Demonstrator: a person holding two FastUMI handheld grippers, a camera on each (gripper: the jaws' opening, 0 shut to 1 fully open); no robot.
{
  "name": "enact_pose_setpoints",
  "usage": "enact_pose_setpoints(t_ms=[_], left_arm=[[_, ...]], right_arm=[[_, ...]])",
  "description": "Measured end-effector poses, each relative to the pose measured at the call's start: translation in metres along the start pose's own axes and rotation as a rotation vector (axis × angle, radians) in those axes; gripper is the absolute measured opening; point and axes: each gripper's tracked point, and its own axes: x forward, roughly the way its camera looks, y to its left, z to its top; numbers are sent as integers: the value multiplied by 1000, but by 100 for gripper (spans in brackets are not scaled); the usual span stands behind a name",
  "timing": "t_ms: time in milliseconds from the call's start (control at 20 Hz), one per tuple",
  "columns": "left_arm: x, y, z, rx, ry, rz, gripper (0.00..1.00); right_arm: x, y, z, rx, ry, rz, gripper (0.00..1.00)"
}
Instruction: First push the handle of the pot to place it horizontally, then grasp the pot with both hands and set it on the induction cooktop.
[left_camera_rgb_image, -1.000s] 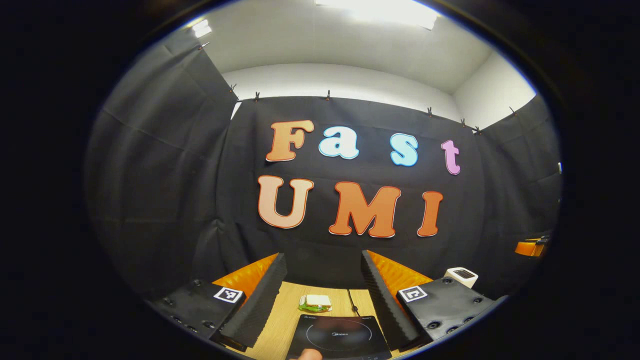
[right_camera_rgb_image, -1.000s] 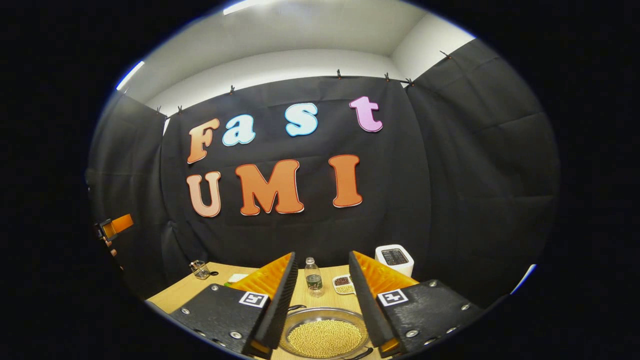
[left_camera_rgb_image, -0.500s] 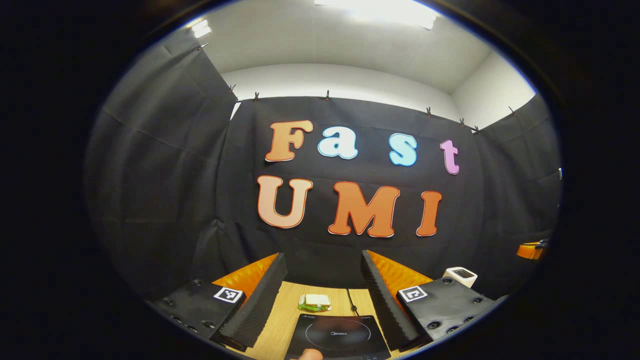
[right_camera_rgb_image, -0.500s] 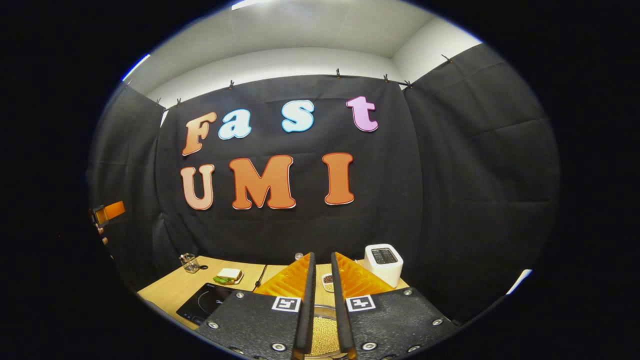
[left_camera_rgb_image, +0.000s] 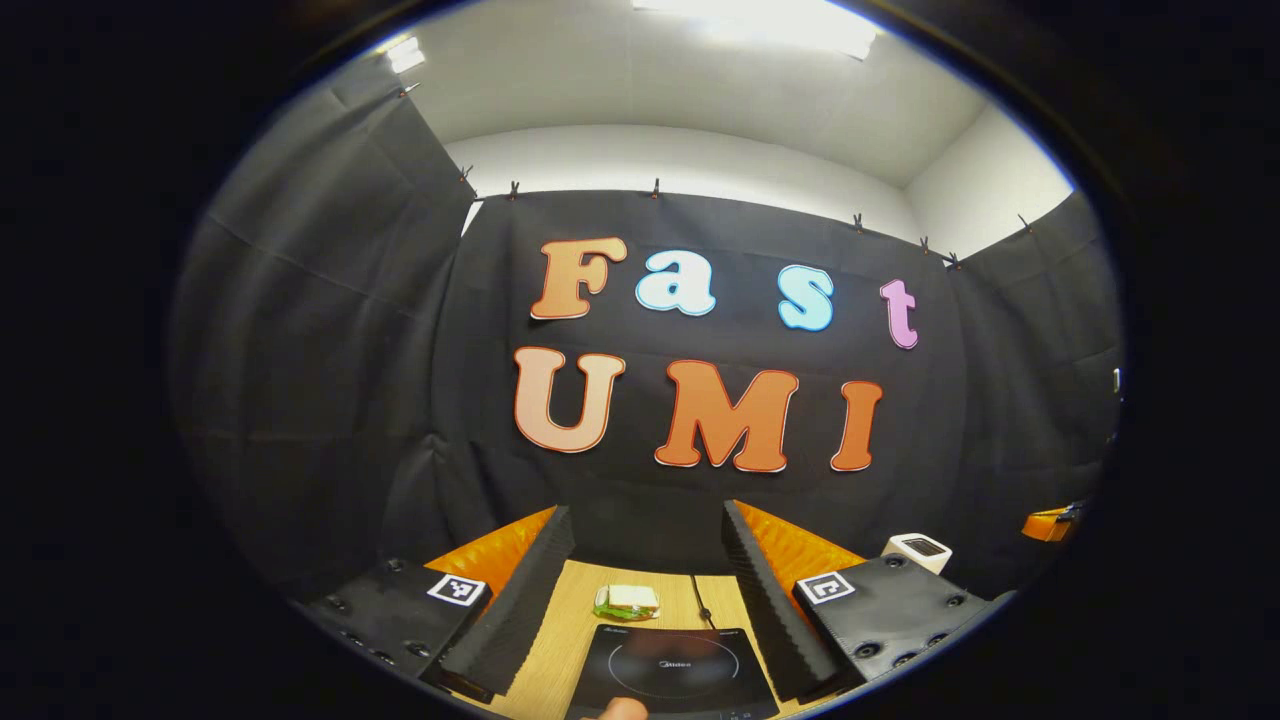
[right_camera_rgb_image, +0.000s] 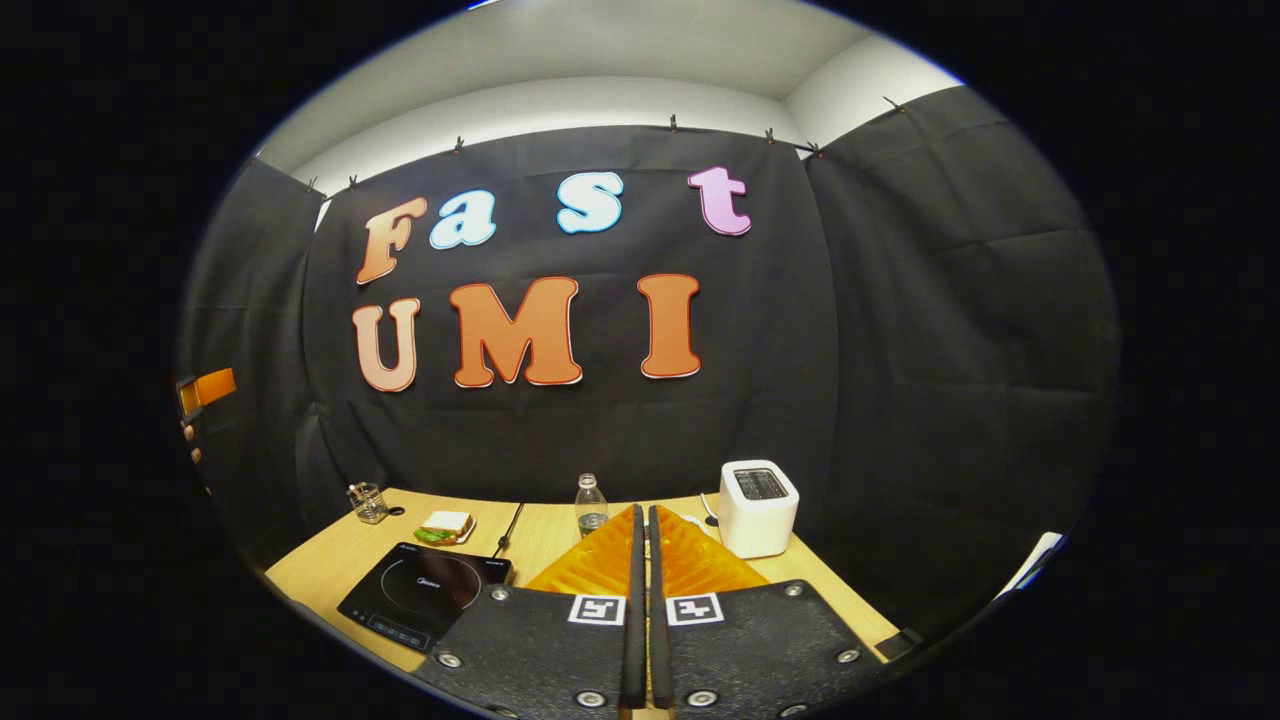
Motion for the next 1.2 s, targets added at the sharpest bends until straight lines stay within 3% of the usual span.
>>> enact_pose_setpoints(t_ms=[1200], left_arm=[[-1, 1, -9, 2, 36, 1, 97]], right_arm=[[-22, -13, -155, -31, 289, -20, 0]])
